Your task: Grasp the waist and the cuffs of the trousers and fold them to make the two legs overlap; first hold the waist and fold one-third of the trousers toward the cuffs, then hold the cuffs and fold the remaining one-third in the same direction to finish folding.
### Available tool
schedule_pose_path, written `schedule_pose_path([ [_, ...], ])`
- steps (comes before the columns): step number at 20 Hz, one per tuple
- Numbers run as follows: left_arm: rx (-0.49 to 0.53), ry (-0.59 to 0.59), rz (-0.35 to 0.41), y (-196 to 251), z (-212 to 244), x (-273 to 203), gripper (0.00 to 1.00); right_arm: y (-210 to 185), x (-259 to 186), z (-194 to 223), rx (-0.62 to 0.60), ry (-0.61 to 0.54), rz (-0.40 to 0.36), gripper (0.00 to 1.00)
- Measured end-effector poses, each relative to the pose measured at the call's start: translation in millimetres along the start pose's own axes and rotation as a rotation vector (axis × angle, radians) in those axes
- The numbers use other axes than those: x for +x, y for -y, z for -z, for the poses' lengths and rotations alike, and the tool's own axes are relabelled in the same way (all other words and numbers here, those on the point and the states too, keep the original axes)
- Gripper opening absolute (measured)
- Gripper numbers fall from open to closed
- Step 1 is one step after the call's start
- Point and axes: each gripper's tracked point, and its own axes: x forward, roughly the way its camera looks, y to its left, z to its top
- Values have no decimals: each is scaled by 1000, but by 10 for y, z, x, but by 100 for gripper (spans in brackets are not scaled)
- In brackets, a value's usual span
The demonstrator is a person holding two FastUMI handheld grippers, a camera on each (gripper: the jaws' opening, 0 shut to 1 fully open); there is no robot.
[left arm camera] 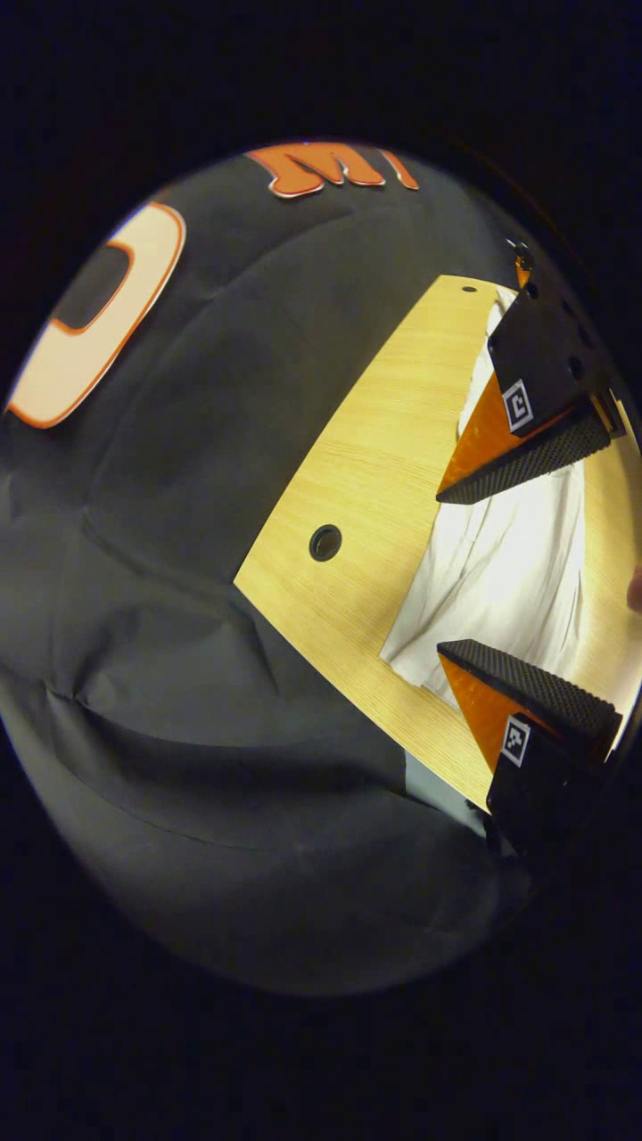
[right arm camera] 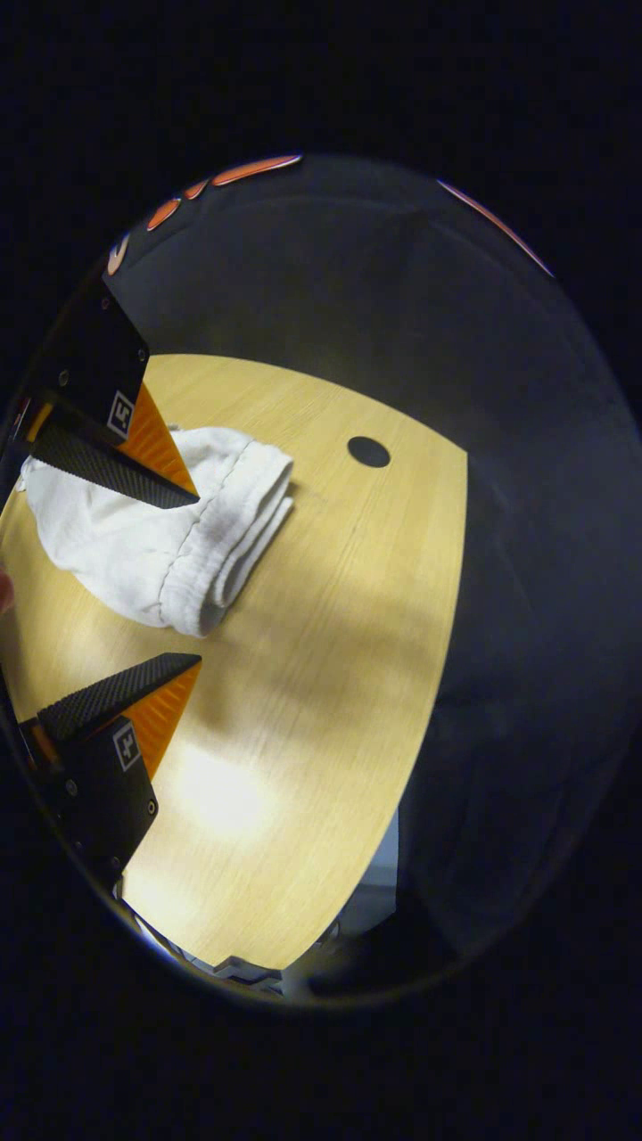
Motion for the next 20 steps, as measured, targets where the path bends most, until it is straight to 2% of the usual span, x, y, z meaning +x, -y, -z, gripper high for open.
schedule_pose_path([
  [1,22,-7,-3,38,35,-33,96,3,49,70,1,-19,0,98],
  [3,50,-15,-8,94,92,-111,99,-43,140,128,34,-32,-9,99],
  [6,62,-11,-2,226,173,-251,100,-48,266,28,60,13,25,99],
  [7,69,-7,3,286,206,-309,96,-48,316,37,73,8,34,99],
  [9,92,-4,7,382,293,-398,96,-34,361,11,101,11,69,99],
  [11,94,3,14,475,369,-445,99,30,368,14,128,-5,150,94],
  [13,86,-2,10,508,467,-424,99,10,418,-28,167,-13,235,82],
  [15,78,-11,4,546,593,-427,99,10,459,-22,89,-25,279,71],
  [17,66,-19,1,580,731,-436,100,-54,499,-52,48,-1,250,63],
  [18,58,-26,-2,556,820,-452,100,-118,515,-51,36,8,229,48],
  [20,50,-42,8,555,1003,-512,100,-125,495,-76,28,39,190,27],
])
